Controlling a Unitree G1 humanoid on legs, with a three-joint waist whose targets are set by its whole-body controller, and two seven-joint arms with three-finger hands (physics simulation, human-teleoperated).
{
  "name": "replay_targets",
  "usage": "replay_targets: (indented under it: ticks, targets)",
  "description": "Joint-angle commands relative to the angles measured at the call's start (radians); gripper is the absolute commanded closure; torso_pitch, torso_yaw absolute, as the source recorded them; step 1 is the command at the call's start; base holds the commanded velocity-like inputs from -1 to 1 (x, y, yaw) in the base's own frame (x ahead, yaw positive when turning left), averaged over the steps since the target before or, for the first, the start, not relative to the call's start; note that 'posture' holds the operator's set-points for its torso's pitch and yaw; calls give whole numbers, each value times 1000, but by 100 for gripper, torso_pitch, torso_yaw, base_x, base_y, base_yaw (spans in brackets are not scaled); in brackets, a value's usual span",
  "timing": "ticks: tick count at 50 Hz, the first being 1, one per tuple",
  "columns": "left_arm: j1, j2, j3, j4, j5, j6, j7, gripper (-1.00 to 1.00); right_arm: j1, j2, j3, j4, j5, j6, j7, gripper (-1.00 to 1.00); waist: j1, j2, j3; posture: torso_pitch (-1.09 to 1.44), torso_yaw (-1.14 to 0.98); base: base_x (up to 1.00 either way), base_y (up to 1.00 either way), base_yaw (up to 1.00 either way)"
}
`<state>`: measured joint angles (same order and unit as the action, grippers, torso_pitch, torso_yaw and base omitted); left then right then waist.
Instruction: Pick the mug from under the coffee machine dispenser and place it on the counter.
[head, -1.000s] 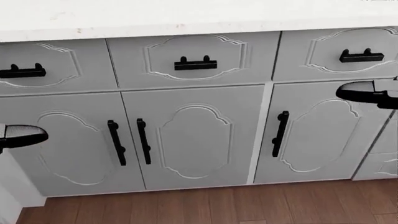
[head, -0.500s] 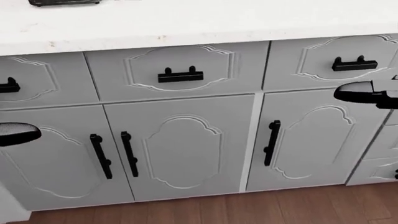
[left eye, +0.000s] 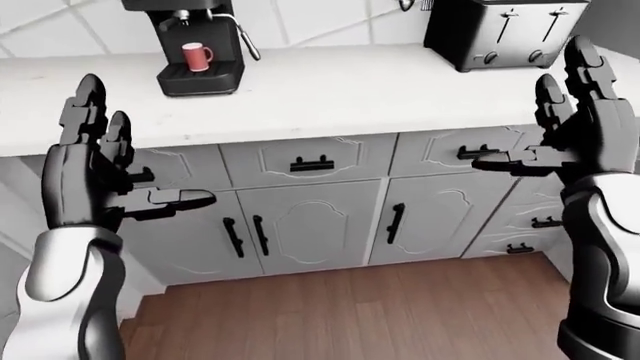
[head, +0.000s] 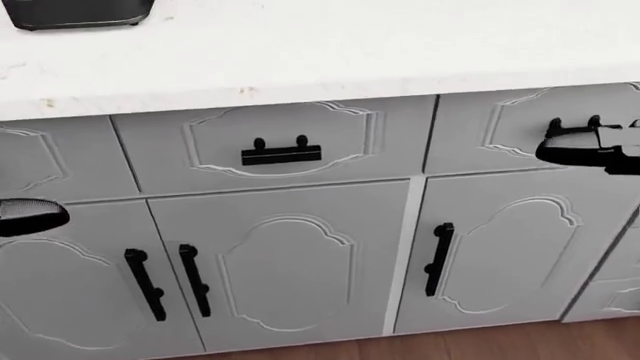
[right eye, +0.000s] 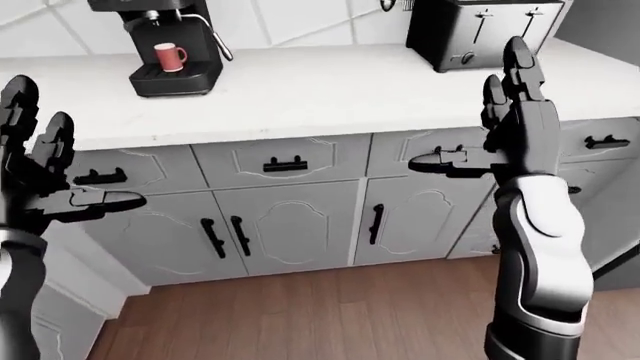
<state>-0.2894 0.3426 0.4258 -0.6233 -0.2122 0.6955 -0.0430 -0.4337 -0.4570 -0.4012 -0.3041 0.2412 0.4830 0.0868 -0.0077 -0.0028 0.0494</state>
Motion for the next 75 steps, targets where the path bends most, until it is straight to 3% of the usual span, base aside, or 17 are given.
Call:
replay_targets:
  ticks: [1,5,13,17,18,26,31,41,44,45,47,53,57,58,68,73,75]
  targets:
    - [-18,15,16,-26,4,-34,8,-100,-25,-11,-3,-36,7,-31,5,-100,3,0,-11,0,0,20,0,0]
    - [-17,15,19,-27,0,-32,9,-100,-22,-12,-4,-37,7,-31,9,-100,-5,92,-34,0,0,21,1,0]
    - [-15,16,19,-26,-4,-33,12,-100,-16,-7,-1,-50,6,-27,16,-100,19,18,-20,0,0,19,5,0]
    - [-14,17,19,-22,-2,-37,12,-100,-15,-6,-2,-54,5,-25,19,-100,22,-78,-34,0,0,17,10,0]
    - [-15,17,19,-23,-2,-35,12,-100,-17,-7,-3,-57,8,-21,20,-100,10,-38,-26,0,0,17,10,0]
    - [-18,17,21,-27,-6,-29,14,-100,-14,-5,-3,-62,9,-17,25,-100,3,-18,-20,0,0,15,15,0]
    - [-20,18,20,-27,-9,-27,17,-100,-18,-8,-4,-68,13,-9,27,-100,-5,90,-45,0,0,11,19,0]
    - [-19,17,15,-29,-10,-25,18,-100,-15,-10,-5,-81,17,-3,30,-100,14,-6,-22,0,0,10,21,0]
    - [-18,17,17,-31,-10,-24,17,-100,-13,-8,-6,-84,17,-3,32,-100,16,-83,-38,0,0,10,22,0]
    - [-18,17,17,-32,-11,-23,17,-100,-13,-8,-6,-86,18,-2,32,-100,4,-34,-27,0,0,9,23,0]
    - [-17,15,16,-31,-10,-25,17,-100,-10,-6,-6,-87,16,-3,32,-100,4,-58,-35,0,0,9,22,0]
    - [-17,15,16,-33,-9,-23,15,-100,-8,-6,-8,-90,16,-3,36,-100,-1,-3,-18,0,0,10,23,0]
    - [-19,16,16,-33,-10,-21,15,-100,-6,-4,-7,-91,15,-3,39,-100,-2,119,-47,0,0,9,23,0]
    - [-19,16,15,-33,-9,-21,15,-100,-6,-4,-7,-92,15,-2,38,-100,4,60,-33,0,0,11,23,0]
    - [-15,14,14,-33,-7,-24,13,-100,1,3,-4,-86,5,-16,43,-100,11,4,-29,0,0,9,17,0]
    - [-14,12,13,-37,-6,-22,11,-100,-2,0,-6,-84,7,-15,44,-100,17,-70,-40,0,0,9,3,0]
    - [-12,10,13,-37,-5,-23,11,-100,-1,0,-6,-84,6,-16,44,-100,9,-38,-27,0,0,9,2,0]
